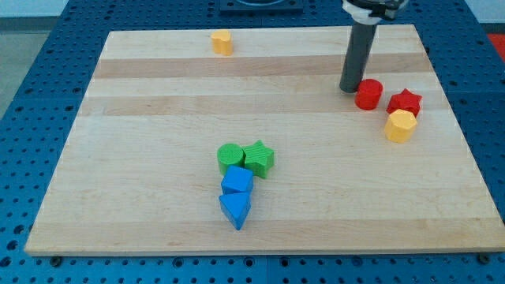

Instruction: Move yellow heart to the bottom left of red circle

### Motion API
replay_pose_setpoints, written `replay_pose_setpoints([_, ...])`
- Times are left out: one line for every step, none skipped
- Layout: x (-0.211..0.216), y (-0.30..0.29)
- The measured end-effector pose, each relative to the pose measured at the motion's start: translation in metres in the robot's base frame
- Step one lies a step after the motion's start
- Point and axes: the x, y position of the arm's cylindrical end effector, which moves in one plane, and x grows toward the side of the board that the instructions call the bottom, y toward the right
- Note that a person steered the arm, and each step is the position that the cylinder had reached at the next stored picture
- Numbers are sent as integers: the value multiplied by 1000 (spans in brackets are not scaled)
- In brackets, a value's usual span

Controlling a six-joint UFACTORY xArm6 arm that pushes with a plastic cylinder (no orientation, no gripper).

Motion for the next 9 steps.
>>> replay_pose_setpoints([8,28])
replay_pose_setpoints([9,5])
replay_pose_setpoints([12,-88])
replay_pose_setpoints([7,-196])
replay_pose_setpoints([-37,-293])
replay_pose_setpoints([-99,-317])
replay_pose_setpoints([-137,-262])
replay_pose_setpoints([-138,-192])
replay_pose_setpoints([-138,-133])
